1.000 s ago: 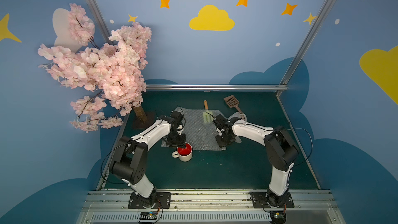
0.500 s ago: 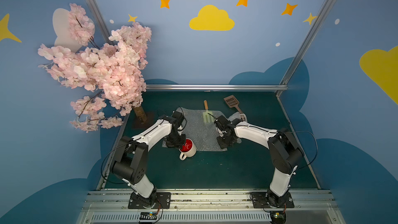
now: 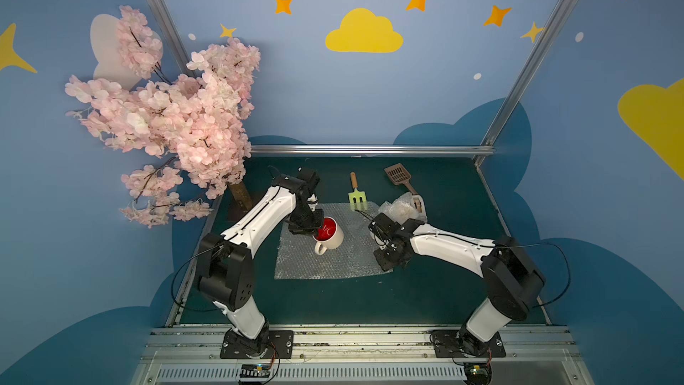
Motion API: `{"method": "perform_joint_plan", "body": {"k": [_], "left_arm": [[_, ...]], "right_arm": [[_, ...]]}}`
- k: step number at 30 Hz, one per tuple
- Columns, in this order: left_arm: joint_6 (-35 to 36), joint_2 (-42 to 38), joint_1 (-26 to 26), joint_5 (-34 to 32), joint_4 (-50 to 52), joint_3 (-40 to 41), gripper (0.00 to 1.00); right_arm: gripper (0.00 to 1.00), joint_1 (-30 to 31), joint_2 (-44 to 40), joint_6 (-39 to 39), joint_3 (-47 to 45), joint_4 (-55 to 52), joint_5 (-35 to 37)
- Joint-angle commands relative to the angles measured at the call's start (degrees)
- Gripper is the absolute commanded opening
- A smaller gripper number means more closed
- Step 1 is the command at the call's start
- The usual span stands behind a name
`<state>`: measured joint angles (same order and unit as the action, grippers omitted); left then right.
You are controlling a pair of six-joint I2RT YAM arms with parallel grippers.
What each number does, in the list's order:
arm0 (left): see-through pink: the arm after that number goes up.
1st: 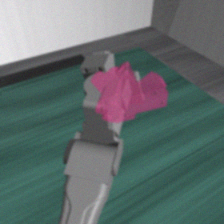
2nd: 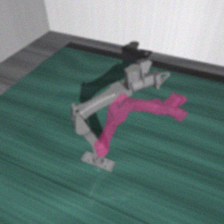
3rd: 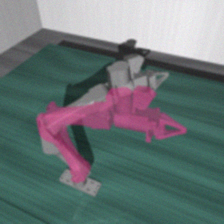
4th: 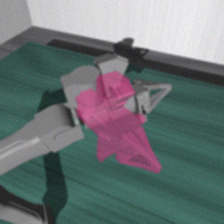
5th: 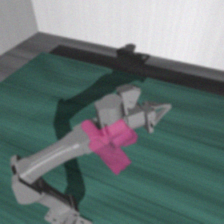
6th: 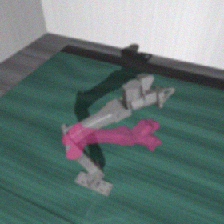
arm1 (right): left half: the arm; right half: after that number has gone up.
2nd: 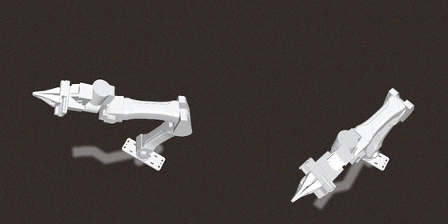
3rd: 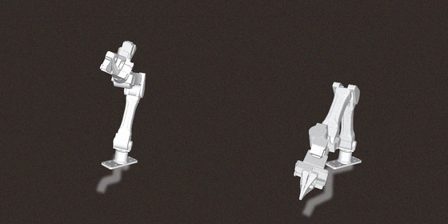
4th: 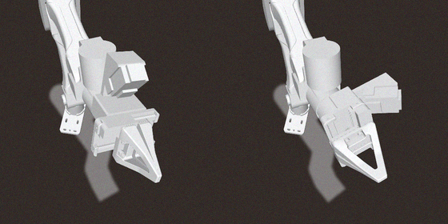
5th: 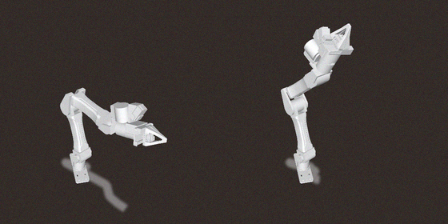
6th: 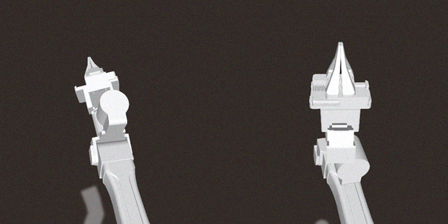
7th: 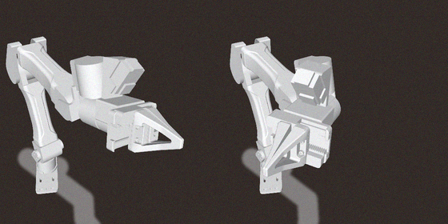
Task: Wrap mugs in bubble wrap
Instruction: Move the bubble wrap to the center of the board.
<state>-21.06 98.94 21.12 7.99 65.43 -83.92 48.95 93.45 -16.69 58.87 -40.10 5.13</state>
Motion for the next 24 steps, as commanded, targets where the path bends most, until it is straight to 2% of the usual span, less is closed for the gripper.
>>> {"method": "perform_joint_plan", "body": {"k": [1, 4, 7, 8, 11, 15, 20, 24], "left_arm": [[-0.1, 3.2, 1.0, -0.2, 2.4, -2.2, 0.03], [-0.1, 5.2, 1.9, -1.6, 2.1, -3.1, 0.03], [-0.1, 7.0, 3.1, -1.4, 1.8, -3.4, 0.03], [-0.1, 7.5, 3.6, -1.7, 2.1, -3.6, 0.03], [0.1, 7.8, 5.1, -2.4, 2.3, -3.4, 0.03], [0.0, 8.3, 5.9, -3.6, 2.1, -2.5, 0.03], [-0.4, 9.8, 7.0, -4.0, 0.1, -1.2, 0.03], [-0.7, 11.5, 7.5, -4.9, -1.0, -1.0, 0.03]], "right_arm": [[0.09, 0.8, -2.9, -3.1, -2.8, -0.1, 0.2], [0.11, 1.4, -2.8, -4.5, -3.4, -0.2, 0.2], [0.2, 2.4, -1.7, -5.9, -3.4, 0.3, 0.1], [0.24, 2.7, -1.2, -6.0, -3.1, 0.2, 0.0], [0.51, 3.0, -1.0, -6.7, -3.0, 0.1, -0.9], [0.7, 2.6, -3.6, -7.0, -4.3, -1.3, -3.3], [0.75, 1.3, -6.9, -8.0, -7.9, -2.0, -4.7], [0.76, -0.5, -7.3, -7.7, -10.2, 0.0, -7.8]]}}
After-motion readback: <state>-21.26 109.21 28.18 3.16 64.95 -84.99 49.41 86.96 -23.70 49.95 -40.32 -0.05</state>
